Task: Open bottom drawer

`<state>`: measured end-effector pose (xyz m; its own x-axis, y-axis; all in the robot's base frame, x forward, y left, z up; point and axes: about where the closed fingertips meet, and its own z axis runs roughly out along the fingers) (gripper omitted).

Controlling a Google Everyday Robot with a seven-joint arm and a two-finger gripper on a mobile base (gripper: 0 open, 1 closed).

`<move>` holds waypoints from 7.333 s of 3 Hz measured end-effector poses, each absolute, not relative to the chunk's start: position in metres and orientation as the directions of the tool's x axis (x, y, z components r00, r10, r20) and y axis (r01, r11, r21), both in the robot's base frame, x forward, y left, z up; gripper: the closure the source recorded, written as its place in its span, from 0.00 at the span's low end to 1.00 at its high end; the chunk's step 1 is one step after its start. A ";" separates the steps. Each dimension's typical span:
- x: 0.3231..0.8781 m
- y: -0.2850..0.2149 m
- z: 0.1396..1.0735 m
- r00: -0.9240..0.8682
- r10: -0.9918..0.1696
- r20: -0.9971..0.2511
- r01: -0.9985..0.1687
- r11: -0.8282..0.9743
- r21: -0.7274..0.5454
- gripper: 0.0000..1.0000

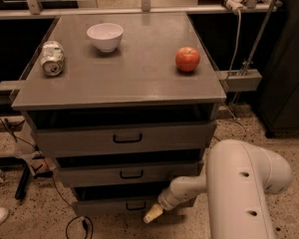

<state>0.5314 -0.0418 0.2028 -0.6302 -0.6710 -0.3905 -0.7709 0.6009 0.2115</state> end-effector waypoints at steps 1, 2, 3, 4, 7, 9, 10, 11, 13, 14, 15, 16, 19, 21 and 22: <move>0.517 -0.047 0.205 -0.646 -0.673 -0.361 -0.761 0.605 0.233 0.00; 0.517 -0.047 0.205 -0.645 -0.673 -0.361 -0.761 0.605 0.233 0.00; 0.524 -0.041 0.204 -0.625 -0.701 -0.345 -0.779 0.589 0.214 0.00; 0.514 -0.044 0.193 -0.631 -0.717 -0.298 -0.776 0.591 0.220 0.00; 0.499 -0.054 0.199 -0.660 -0.695 -0.286 -0.751 0.618 0.231 0.00; 0.471 -0.073 0.206 -0.694 -0.667 -0.270 -0.720 0.655 0.230 0.00; 0.470 -0.074 0.209 -0.697 -0.664 -0.270 -0.716 0.659 0.229 0.00; 0.447 -0.092 0.211 -0.729 -0.635 -0.256 -0.684 0.694 0.224 0.00; 0.436 -0.092 0.227 -0.715 -0.641 -0.280 -0.695 0.695 0.184 0.00; 0.457 -0.092 0.259 -0.686 -0.651 -0.324 -0.712 0.691 0.120 0.00; 0.465 -0.081 0.259 -0.675 -0.662 -0.326 -0.724 0.679 0.120 0.00; 0.464 -0.067 0.233 -0.681 -0.668 -0.301 -0.727 0.667 0.164 0.00; 0.473 -0.040 0.175 -0.634 -0.740 -0.225 -0.772 0.585 0.250 0.00; 0.461 -0.030 0.166 -0.609 -0.772 -0.182 -0.786 0.555 0.274 0.00; 0.456 -0.040 0.168 -0.629 -0.758 -0.172 -0.770 0.576 0.274 0.00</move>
Offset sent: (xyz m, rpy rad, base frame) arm -0.0716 -0.0241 -0.0133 -0.0214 0.1901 0.0233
